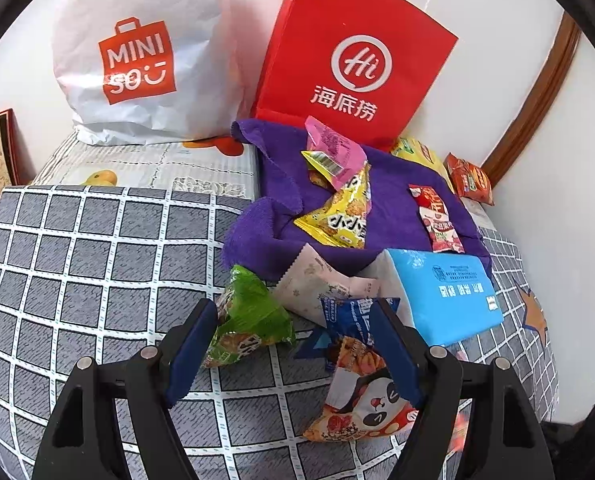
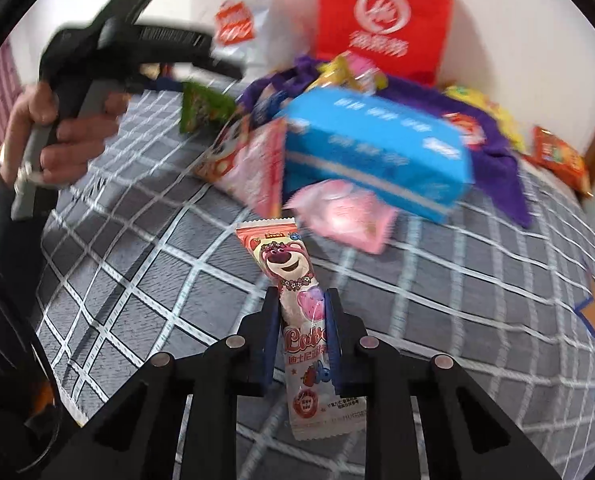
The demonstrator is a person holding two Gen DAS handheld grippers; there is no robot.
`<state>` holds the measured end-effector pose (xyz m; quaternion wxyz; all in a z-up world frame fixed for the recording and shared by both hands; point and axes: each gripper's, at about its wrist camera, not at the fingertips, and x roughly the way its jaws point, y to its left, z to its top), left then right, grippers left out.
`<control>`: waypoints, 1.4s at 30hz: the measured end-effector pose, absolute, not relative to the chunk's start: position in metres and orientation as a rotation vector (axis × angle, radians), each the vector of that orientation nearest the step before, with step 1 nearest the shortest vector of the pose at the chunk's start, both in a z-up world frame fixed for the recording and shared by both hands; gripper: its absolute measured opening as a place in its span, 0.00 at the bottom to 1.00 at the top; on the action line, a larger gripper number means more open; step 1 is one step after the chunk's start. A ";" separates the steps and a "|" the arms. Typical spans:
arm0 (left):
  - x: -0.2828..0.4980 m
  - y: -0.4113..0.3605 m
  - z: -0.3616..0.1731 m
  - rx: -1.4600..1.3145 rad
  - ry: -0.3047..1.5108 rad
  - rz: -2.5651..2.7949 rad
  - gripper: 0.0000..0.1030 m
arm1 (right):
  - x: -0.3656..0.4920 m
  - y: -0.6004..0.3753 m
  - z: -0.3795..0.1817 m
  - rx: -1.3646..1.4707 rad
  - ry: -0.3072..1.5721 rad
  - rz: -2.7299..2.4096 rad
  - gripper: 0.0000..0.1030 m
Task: Organize snacks
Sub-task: 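Lift the Lotso packet with the right gripper while the left gripper grasps the panda snack bag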
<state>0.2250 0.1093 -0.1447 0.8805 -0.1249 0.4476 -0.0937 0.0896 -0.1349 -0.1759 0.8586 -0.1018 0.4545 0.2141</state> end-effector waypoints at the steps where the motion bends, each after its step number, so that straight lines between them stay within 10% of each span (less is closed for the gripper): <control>1: 0.224 0.108 -0.145 -0.258 0.935 -0.200 0.75 | 0.089 -0.144 -0.171 -0.184 0.940 0.431 0.21; 36: 0.185 0.037 -0.185 -0.103 1.054 -0.275 0.91 | 0.167 -0.230 -0.213 0.064 0.957 0.010 0.29; 42: 0.182 0.042 -0.183 -0.159 1.047 -0.304 0.70 | 0.167 -0.231 -0.213 0.069 0.956 0.013 0.29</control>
